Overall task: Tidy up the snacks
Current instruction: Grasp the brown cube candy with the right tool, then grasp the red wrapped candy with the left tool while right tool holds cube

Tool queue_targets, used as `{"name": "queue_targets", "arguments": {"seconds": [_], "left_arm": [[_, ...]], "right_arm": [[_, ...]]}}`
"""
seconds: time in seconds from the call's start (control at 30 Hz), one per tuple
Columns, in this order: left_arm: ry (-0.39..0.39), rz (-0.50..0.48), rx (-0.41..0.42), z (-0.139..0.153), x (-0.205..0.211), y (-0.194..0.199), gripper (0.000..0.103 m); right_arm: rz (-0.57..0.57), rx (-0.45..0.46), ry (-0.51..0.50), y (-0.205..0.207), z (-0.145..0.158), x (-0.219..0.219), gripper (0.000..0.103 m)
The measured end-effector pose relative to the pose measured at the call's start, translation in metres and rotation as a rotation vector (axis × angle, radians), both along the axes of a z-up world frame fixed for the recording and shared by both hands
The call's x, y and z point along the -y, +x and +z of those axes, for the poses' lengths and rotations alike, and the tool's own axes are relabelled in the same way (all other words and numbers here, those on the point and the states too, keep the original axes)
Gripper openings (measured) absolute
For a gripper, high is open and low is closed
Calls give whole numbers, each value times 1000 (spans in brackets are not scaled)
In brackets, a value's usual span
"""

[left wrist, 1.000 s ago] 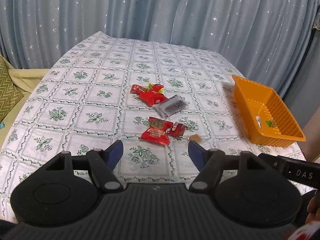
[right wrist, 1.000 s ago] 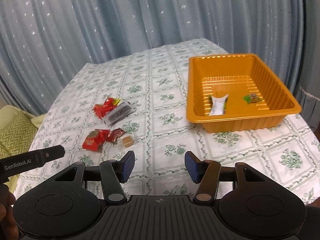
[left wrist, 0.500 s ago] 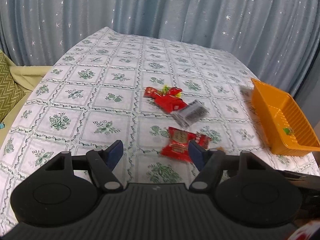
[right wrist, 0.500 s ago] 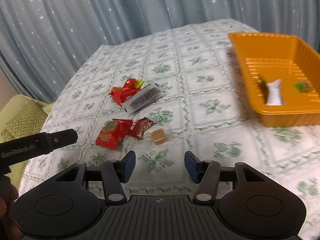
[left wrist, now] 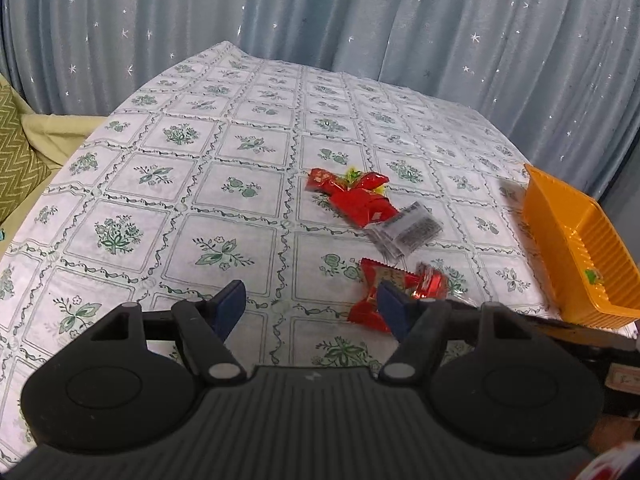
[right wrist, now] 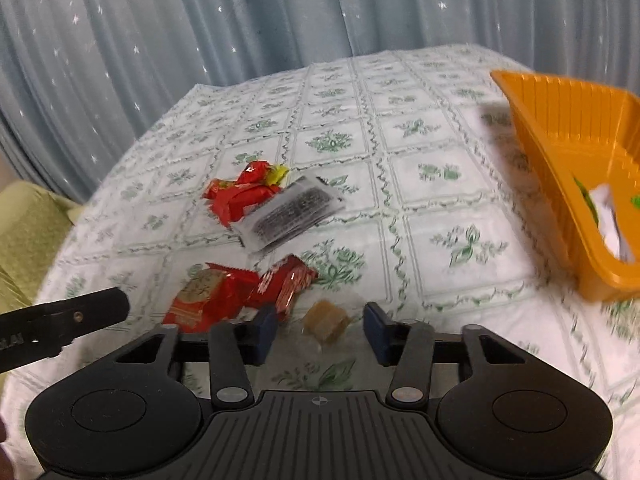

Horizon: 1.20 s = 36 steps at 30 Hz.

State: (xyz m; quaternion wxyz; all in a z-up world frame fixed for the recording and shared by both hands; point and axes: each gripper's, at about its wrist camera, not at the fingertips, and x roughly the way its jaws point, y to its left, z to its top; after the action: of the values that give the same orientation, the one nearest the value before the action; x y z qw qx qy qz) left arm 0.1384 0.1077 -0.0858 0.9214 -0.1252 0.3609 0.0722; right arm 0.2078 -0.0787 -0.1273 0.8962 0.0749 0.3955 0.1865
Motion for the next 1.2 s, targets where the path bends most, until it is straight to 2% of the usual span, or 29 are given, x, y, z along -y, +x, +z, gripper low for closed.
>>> {"name": "queue_targets", "arguments": {"seconds": [0.23, 0.3, 0.33, 0.7, 0.8, 0.87, 0.93, 1.0, 1.07, 1.2], "left_arm": [[-3, -14, -7, -4, 2, 3, 70], [-5, -23, -10, -4, 3, 4, 70], [-4, -29, -12, -5, 3, 5, 70], [70, -179, -14, -14, 34, 28, 69], [115, -227, -27, -17, 46, 38, 67], [145, -252, -43, -21, 52, 45, 59], [158, -262, -60, -25, 55, 52, 55], [156, -267, -71, -27, 55, 57, 50], [160, -265, -82, -29, 55, 61, 40], [158, -264, -103, -32, 54, 63, 30]], "right_arm": [[61, 79, -160, -5, -4, -17, 35], [74, 100, -191, -10, -6, -17, 24], [80, 109, -202, -12, -7, -17, 24], [15, 98, -153, -24, 1, 20, 22], [-1, 93, -150, -27, 1, 29, 22], [-8, 88, -148, -28, 1, 33, 22], [-10, 83, -144, -30, 0, 36, 22], [-10, 81, -140, -31, -1, 37, 21], [-10, 79, -138, -32, -2, 39, 21], [-17, 75, -134, -33, -2, 41, 21]]}}
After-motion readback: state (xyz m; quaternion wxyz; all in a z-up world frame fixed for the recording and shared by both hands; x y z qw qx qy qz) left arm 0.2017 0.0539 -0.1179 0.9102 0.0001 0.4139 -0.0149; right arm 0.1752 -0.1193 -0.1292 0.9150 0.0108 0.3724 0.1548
